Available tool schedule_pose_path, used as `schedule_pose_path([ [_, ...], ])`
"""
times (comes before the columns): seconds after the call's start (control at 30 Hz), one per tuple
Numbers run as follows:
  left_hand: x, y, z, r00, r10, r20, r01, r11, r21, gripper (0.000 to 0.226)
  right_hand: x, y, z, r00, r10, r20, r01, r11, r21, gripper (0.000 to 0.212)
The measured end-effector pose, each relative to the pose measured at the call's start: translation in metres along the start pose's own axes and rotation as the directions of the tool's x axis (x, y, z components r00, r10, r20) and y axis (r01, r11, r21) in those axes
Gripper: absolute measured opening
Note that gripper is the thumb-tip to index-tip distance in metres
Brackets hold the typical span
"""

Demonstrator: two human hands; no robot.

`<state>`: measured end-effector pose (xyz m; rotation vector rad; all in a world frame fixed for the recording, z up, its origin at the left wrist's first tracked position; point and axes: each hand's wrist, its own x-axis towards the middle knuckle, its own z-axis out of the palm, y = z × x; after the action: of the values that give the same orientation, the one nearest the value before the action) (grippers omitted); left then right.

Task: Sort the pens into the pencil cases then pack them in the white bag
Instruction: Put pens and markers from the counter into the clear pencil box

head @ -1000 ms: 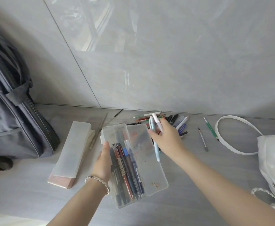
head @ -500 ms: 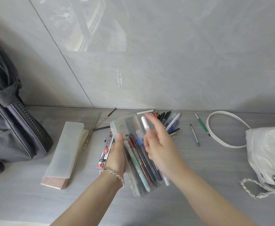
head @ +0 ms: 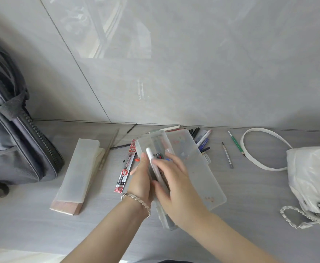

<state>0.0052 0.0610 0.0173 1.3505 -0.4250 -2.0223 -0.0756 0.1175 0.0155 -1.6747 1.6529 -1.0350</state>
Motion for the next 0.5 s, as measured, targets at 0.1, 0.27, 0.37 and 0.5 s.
schedule_pose_path([
  [0.1, -0.002, 0.001, 0.0, 1.0, -0.005, -0.014, 0.004, 0.999, -0.036, 0.048, -0.009, 0.001, 0.001, 0.998, -0.057, -0.003, 0.055, 0.974, -0.221, 0.043],
  [0.27, -0.004, 0.001, 0.001, 1.0, 0.011, 0.021, -0.01, 0.999, -0.03, 0.062, -0.018, 0.002, -0.003, 0.988, -0.154, 0.033, 0.152, 0.877, -0.457, 0.037],
  [0.37, -0.005, 0.003, 0.003, 0.999, 0.028, -0.039, -0.027, 0.999, 0.032, 0.059, -0.019, 0.004, -0.003, 0.979, -0.183, 0.093, 0.204, 0.817, -0.539, 0.039],
  [0.5, 0.0, 0.002, -0.002, 0.975, 0.181, -0.126, -0.144, 0.955, 0.259, 0.068, -0.01, 0.002, -0.024, 0.984, -0.176, 0.025, 0.176, 0.945, -0.277, 0.03],
])
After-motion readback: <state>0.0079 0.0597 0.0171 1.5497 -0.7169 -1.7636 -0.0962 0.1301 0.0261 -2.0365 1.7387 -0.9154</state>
